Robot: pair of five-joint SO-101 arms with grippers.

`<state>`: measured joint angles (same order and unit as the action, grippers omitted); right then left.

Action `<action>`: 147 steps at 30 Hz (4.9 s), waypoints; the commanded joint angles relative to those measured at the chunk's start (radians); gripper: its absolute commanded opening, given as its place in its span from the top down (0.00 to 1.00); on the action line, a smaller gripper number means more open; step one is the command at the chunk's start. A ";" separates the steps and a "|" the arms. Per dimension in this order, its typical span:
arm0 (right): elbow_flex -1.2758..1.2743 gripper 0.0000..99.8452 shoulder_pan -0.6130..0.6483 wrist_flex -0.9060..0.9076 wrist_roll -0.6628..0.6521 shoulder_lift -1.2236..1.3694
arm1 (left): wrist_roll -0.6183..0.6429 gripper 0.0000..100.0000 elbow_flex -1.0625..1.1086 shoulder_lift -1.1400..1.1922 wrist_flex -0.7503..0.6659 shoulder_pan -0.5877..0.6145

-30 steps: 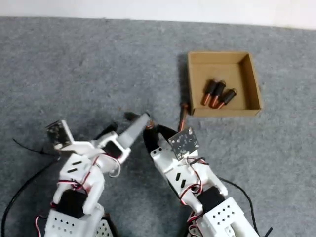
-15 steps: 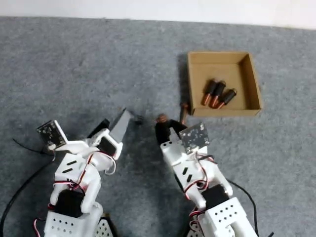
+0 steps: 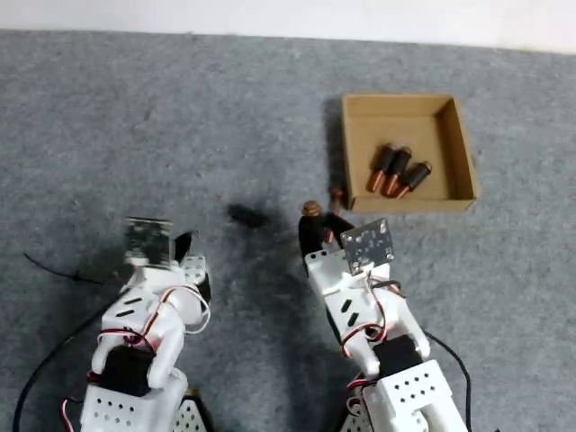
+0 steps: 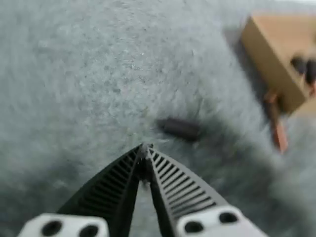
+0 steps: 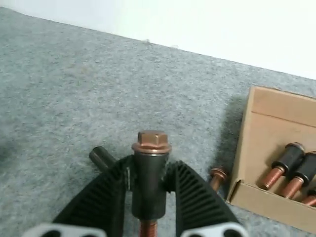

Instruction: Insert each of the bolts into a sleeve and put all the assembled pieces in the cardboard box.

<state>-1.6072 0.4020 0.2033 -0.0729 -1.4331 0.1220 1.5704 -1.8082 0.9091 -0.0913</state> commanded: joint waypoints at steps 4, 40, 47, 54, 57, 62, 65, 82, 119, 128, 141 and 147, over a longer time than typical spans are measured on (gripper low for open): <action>0.021 0.99 -0.018 -0.035 0.003 -0.016 | -0.250 0.99 -0.041 -0.008 0.025 0.114; 1.693 1.00 -0.389 0.438 -0.055 1.673 | -0.227 0.99 0.016 -0.007 -0.054 0.131; 1.719 0.99 -0.285 0.452 -0.055 1.788 | -0.227 0.99 0.016 -0.007 -0.054 0.130; 1.722 0.99 -0.234 0.453 -0.060 1.859 | -0.227 0.99 0.018 -0.007 -0.054 0.130; 1.721 0.92 -0.234 0.455 -0.060 1.873 | -0.227 0.99 0.018 -0.007 -0.054 0.130; 1.719 0.75 -0.234 0.458 -0.057 1.873 | -0.227 0.99 0.018 -0.007 -0.054 0.130; 1.724 0.74 -0.234 0.518 -0.057 1.871 | -0.227 0.99 0.018 -0.007 -0.054 0.130; 1.676 0.74 -0.018 0.777 -0.061 1.540 | -0.226 0.99 0.019 -0.007 -0.069 0.133; 1.793 0.91 0.277 0.736 -0.265 2.071 | -0.222 0.99 0.013 -0.008 -0.068 0.179; 1.810 1.00 0.275 0.846 -0.264 2.060 | -0.222 0.99 0.015 -0.008 -0.068 0.179; 1.893 1.00 0.222 0.975 -0.256 1.675 | -0.222 0.99 0.016 -0.008 -0.069 0.179; 1.807 1.00 0.107 0.981 -0.132 1.472 | -0.222 0.99 0.016 -0.008 -0.069 0.179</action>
<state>0.2202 0.5708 1.1822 -0.2432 0.1872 -0.1020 1.5950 -1.8082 0.8585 0.0806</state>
